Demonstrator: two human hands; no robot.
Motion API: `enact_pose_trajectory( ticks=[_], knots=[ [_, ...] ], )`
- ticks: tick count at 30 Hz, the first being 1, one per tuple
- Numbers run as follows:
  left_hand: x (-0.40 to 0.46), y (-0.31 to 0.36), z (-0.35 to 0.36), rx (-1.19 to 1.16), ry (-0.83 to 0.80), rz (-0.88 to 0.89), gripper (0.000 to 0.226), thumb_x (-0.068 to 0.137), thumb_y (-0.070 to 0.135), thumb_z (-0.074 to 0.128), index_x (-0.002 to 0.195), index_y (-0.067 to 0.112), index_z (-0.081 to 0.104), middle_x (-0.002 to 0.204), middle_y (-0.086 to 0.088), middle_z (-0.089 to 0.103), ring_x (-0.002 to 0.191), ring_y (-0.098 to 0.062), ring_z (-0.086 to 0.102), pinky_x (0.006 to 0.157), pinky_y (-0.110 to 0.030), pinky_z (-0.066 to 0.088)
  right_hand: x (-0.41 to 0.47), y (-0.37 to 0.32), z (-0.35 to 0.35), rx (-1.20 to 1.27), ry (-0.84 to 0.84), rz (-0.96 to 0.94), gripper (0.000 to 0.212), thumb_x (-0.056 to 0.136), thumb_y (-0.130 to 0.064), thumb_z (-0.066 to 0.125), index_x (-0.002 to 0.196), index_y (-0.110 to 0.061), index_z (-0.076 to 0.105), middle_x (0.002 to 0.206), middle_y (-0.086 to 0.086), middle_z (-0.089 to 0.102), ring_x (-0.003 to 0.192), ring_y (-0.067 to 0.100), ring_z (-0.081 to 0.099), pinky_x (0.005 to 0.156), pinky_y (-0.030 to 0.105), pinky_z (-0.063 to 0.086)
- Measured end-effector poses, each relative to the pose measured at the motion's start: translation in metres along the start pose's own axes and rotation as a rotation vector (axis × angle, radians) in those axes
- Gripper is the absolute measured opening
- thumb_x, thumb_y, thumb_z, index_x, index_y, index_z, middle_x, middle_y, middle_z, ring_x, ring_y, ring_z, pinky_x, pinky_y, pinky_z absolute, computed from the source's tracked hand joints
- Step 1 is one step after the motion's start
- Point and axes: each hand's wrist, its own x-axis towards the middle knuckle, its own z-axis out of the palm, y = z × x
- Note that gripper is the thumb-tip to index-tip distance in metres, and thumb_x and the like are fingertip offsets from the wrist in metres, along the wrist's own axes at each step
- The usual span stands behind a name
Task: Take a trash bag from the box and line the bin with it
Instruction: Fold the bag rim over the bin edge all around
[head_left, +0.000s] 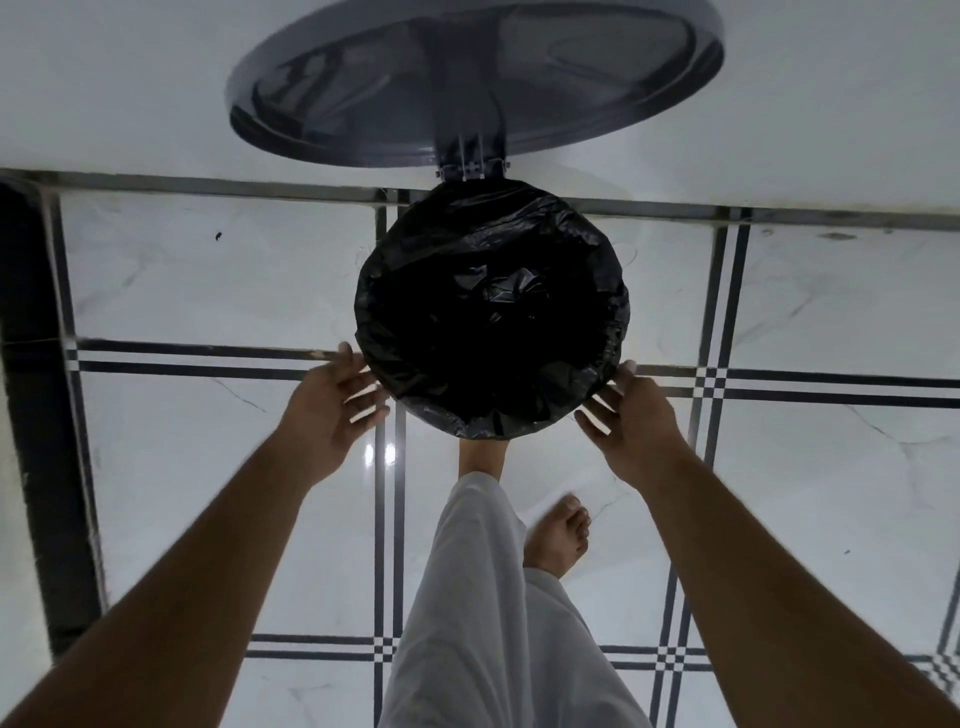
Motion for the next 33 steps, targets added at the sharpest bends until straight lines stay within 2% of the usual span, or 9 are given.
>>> enact_pose_trajectory(
  ticks=[6,10,14,17,22,25,27,30,33],
  knots=[
    [-0.022,-0.039,0.018,-0.223,-0.091,-0.142,0.024,0.111,0.019,0.053,0.109,0.021,0.077,0.101,0.0,0.083,0.113,-0.022,0.073,0.104,-0.04,0.053,-0.028,0.038,0.001,0.129,-0.093,0.153,0.022,0.116,-0.026,0.058,0.129,-0.024,0.076,0.131,0.0,0.079,0.126,0.02,0.071,0.115,0.044,0.053],
    [-0.014,-0.051,0.025,-0.372,-0.053,-0.149,0.023,0.111,0.012,0.049,0.112,0.016,0.072,0.107,-0.002,0.075,0.112,-0.021,0.067,0.097,-0.036,0.054,-0.029,0.039,0.011,0.226,-0.091,0.217,0.015,0.111,-0.022,0.067,0.123,-0.015,0.074,0.123,-0.003,0.078,0.121,0.017,0.068,0.105,0.039,0.053],
    [-0.003,-0.05,0.031,-0.259,-0.001,-0.115,0.024,0.106,0.002,0.05,0.114,0.012,0.071,0.106,-0.005,0.073,0.102,-0.018,0.069,0.088,-0.031,0.058,-0.017,0.037,0.015,0.115,-0.072,0.227,0.015,0.111,-0.011,0.059,0.099,-0.015,0.068,0.082,-0.002,0.069,0.087,0.013,0.064,0.084,0.033,0.053],
    [0.006,-0.044,0.031,-0.118,0.099,-0.092,0.028,0.109,0.003,0.054,0.132,0.005,0.069,0.125,-0.018,0.072,0.116,-0.022,0.073,0.081,-0.024,0.062,-0.012,0.033,0.016,0.027,-0.016,0.19,0.019,0.111,-0.008,0.054,0.113,-0.015,0.072,0.102,0.001,0.076,0.102,0.016,0.071,0.094,0.036,0.054],
    [-0.009,-0.023,0.04,-0.057,0.25,0.003,0.033,0.114,0.008,0.046,0.143,0.001,0.06,0.144,-0.014,0.069,0.132,-0.027,0.066,0.11,-0.04,0.055,-0.014,0.019,0.021,-0.093,0.208,-0.094,0.026,0.113,-0.014,0.047,0.122,-0.015,0.071,0.12,0.004,0.078,0.106,0.021,0.071,0.088,0.034,0.055],
    [-0.013,-0.006,0.05,-0.011,0.572,0.3,0.031,0.105,0.018,0.053,0.13,0.008,0.068,0.12,-0.006,0.072,0.113,-0.027,0.068,0.111,-0.047,0.055,-0.018,0.007,0.026,-0.258,0.348,-0.46,0.037,0.117,-0.033,0.042,0.145,-0.016,0.06,0.138,0.002,0.068,0.123,0.022,0.062,0.098,0.033,0.05],
    [-0.023,0.004,0.065,0.048,0.502,0.482,0.026,0.108,0.028,0.052,0.124,0.018,0.069,0.112,0.007,0.07,0.106,-0.014,0.065,0.096,-0.035,0.056,-0.023,0.002,0.032,-0.366,0.259,-0.686,0.052,0.118,-0.046,0.037,0.163,-0.021,0.047,0.153,-0.005,0.063,0.14,0.01,0.059,0.116,0.029,0.046],
    [-0.025,0.014,0.078,0.167,0.339,0.481,0.045,0.114,0.04,0.04,0.129,0.008,0.067,0.121,-0.012,0.071,0.104,-0.018,0.065,0.092,-0.037,0.054,-0.024,-0.004,0.038,-0.541,0.109,-0.827,0.047,0.122,-0.042,0.032,0.159,-0.02,0.053,0.126,-0.032,0.06,0.115,-0.023,0.056,0.098,0.003,0.04],
    [-0.011,0.032,0.07,0.161,0.415,0.363,0.063,0.114,0.05,0.034,0.126,-0.003,0.066,0.114,-0.019,0.071,0.122,-0.038,0.065,0.104,-0.043,0.053,-0.017,-0.014,0.045,-0.521,0.133,-0.699,0.058,0.12,-0.052,0.026,0.163,-0.02,0.048,0.148,-0.005,0.065,0.137,0.014,0.06,0.115,0.033,0.047]
  ],
)
